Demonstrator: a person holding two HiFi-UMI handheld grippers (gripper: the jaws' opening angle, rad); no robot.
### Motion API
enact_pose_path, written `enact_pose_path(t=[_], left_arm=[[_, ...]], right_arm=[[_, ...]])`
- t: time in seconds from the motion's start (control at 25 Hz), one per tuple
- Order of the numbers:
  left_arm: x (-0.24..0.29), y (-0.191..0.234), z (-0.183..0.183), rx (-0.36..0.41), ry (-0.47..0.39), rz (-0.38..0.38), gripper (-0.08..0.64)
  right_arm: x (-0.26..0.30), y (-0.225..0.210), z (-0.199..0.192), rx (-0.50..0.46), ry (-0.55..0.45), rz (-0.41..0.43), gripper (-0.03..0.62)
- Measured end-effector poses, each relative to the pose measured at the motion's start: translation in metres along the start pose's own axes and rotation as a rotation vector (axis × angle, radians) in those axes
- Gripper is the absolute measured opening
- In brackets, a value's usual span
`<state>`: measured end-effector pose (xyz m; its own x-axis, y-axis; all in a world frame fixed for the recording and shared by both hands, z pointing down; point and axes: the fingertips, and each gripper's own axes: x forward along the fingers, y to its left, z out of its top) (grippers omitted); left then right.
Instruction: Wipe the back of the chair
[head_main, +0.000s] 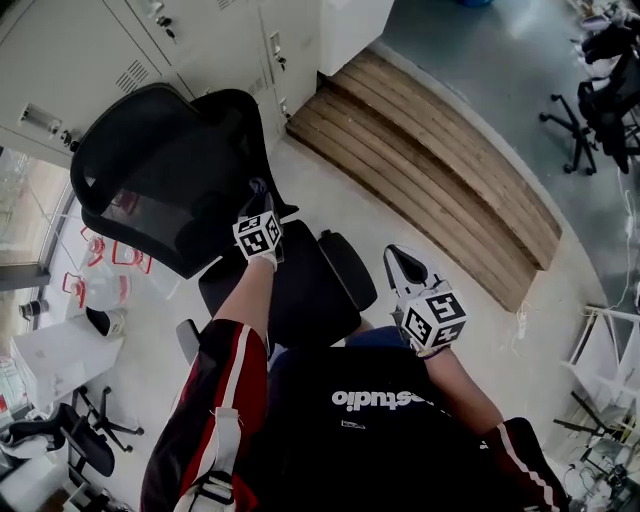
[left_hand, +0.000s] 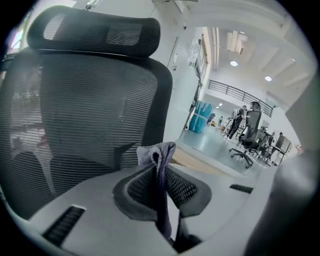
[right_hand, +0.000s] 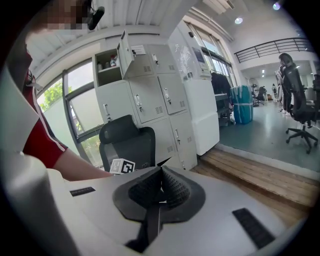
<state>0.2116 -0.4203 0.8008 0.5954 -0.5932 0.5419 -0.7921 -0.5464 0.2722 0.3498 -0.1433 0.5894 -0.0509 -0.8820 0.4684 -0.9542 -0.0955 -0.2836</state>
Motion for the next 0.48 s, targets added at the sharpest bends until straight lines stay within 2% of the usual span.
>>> enact_pose_path(t=[0.12,0.28,0.48], left_arm=[[0.005,-0.026,0.007,-0.005,-0.007,-0.049,0.058],[-0.012,-0.063,0.029,0.048,-0.051,-0.153,0.058],[-0.064,-0.062,0.063,0.081,-0.128,-0.171,0.058]], right_arm=[[-0.004,-0.013,0.000,0.032,-0.008,-0.016,0.015],[-0.005,-0.012,0.004,0.045,-0.025,0.002,0.015],[0.012,0.020,0.020,0.037,-0.043,0.079,0.015]])
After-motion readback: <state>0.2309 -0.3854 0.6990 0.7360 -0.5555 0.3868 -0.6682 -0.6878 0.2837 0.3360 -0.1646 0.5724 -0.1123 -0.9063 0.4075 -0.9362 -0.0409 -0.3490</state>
